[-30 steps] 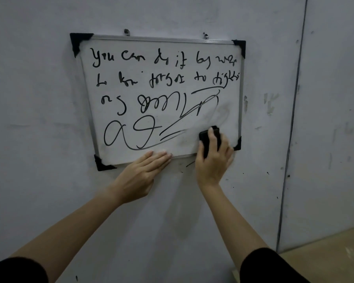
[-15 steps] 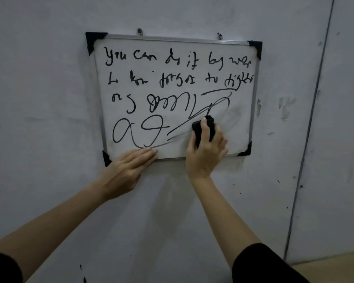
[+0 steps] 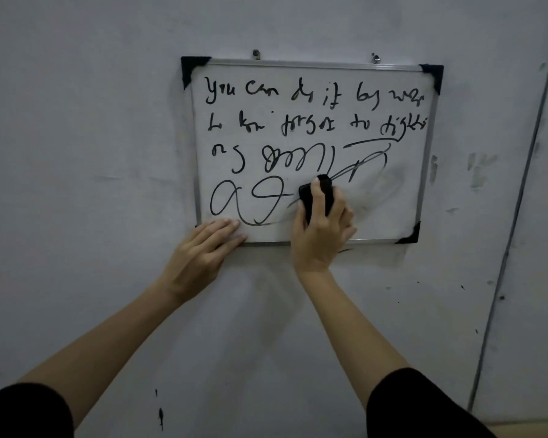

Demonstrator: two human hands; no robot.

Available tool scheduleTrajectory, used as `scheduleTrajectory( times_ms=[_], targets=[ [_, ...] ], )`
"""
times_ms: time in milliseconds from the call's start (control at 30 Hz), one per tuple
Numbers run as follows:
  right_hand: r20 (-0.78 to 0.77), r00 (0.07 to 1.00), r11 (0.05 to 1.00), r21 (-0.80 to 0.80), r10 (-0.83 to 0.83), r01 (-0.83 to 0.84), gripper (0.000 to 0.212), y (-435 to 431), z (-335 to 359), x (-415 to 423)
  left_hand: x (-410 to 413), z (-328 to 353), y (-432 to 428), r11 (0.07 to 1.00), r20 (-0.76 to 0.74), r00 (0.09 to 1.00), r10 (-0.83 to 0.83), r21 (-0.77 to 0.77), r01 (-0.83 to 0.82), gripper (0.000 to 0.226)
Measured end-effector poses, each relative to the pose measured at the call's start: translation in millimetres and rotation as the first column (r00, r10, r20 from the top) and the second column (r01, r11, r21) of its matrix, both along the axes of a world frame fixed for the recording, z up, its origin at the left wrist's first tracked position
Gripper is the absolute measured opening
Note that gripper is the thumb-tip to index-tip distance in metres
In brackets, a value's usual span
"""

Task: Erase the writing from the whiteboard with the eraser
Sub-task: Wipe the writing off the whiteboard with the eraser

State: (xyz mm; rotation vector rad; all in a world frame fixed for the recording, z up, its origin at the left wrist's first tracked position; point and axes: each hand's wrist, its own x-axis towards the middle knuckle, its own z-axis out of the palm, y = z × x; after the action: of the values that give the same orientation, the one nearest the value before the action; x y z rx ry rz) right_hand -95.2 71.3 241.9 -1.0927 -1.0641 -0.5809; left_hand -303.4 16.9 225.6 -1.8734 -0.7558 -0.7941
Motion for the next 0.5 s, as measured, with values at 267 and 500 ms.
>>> scheduleTrajectory(
  times_ms=[267, 500],
  targets=[
    [0.468, 0.884, 0.991, 0.121, -0.001, -0.063, 0.046, -9.8, -49.1, -36.3, -9.3, 1.1, -1.3, 1.0, -0.031, 1.0, -0.003, 0.002, 0.003, 0.042],
    [0.026, 0.999, 0.998, 0.046, -0.032, 0.031, 0.043, -6.4, -5.5, -37.4, -12.7, 2.0, 1.9, 1.0, -0.053, 0.998, -0.024, -0.005, 0.024, 0.039]
  ],
)
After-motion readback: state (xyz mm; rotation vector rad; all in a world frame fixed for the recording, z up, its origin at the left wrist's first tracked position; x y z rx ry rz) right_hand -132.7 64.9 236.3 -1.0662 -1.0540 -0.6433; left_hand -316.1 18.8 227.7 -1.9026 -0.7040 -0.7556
